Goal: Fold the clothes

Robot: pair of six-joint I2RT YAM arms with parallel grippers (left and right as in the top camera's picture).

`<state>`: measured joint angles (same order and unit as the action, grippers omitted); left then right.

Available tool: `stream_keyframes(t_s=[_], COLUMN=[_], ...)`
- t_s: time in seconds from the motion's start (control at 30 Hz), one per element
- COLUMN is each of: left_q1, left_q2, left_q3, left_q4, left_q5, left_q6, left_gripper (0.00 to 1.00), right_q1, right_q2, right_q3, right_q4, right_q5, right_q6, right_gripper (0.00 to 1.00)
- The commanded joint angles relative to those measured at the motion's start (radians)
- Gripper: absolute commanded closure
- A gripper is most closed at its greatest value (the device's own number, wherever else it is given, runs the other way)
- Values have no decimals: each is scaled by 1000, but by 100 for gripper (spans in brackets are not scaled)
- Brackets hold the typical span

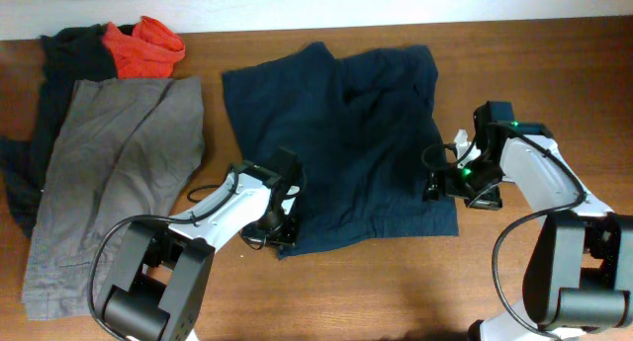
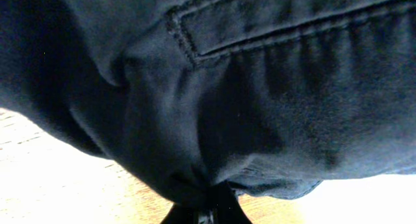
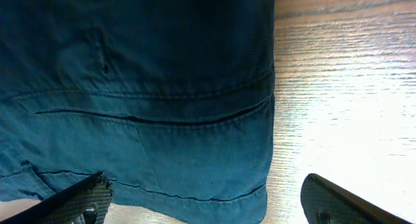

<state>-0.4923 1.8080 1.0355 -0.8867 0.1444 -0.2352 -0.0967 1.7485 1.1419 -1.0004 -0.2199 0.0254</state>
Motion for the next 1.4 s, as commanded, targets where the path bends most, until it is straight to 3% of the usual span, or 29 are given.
stream_keyframes(t_s=[0.0, 0.13, 0.33, 0.57, 0.63, 0.67, 0.7, 0.73, 0.87, 1.0, 1.1, 1.2, 1.37], left_q1=[19, 91, 182, 187, 188, 188, 188, 188, 201, 243, 280, 287, 291], left_q2=[-20, -57, -87, -87, -87, -87, -87, -87, -87, -89, -97, -105, -153], left_q3=[27, 107, 207, 239, 239, 239, 239, 240, 295, 489, 745, 846, 911], left_q4=[-28, -80, -87, -65, -56, -51, -44, -35, -27, -61, -109, -121, -124], left_q5=[-101, -116, -114, -114, -115, -115, -115, -116, -140, -145, -150, -157, -289], left_q6=[1, 5, 5, 6, 5, 6, 6, 7, 31, 81, 137, 166, 181], left_gripper=[99, 99, 99, 99, 99, 99, 99, 99, 99, 99, 99, 99, 99], right_q1=[-2, -2, -2, 8, 25, 33, 38, 39, 7, -63, -121, -121, -122], right_q2=[-24, -23, -23, -23, -23, -23, -23, -23, -72, -204, -342, -372, -373], right_q3=[-7, -26, -130, -256, -288, -299, -306, -308, -262, -108, 177, 380, 650], right_q4=[14, 31, 102, 223, 247, 255, 263, 270, 277, 176, 15, -81, -216], right_q5=[-5, -11, -116, -294, -301, -300, -300, -300, -300, -289, -262, -181, -54], right_q6=[-13, -13, -13, -13, -4, 4, 11, 14, 22, 16, 8, 2, -21], right_gripper=[3, 5, 15, 29, 37, 53, 82, 96, 96, 96, 96, 96, 96])
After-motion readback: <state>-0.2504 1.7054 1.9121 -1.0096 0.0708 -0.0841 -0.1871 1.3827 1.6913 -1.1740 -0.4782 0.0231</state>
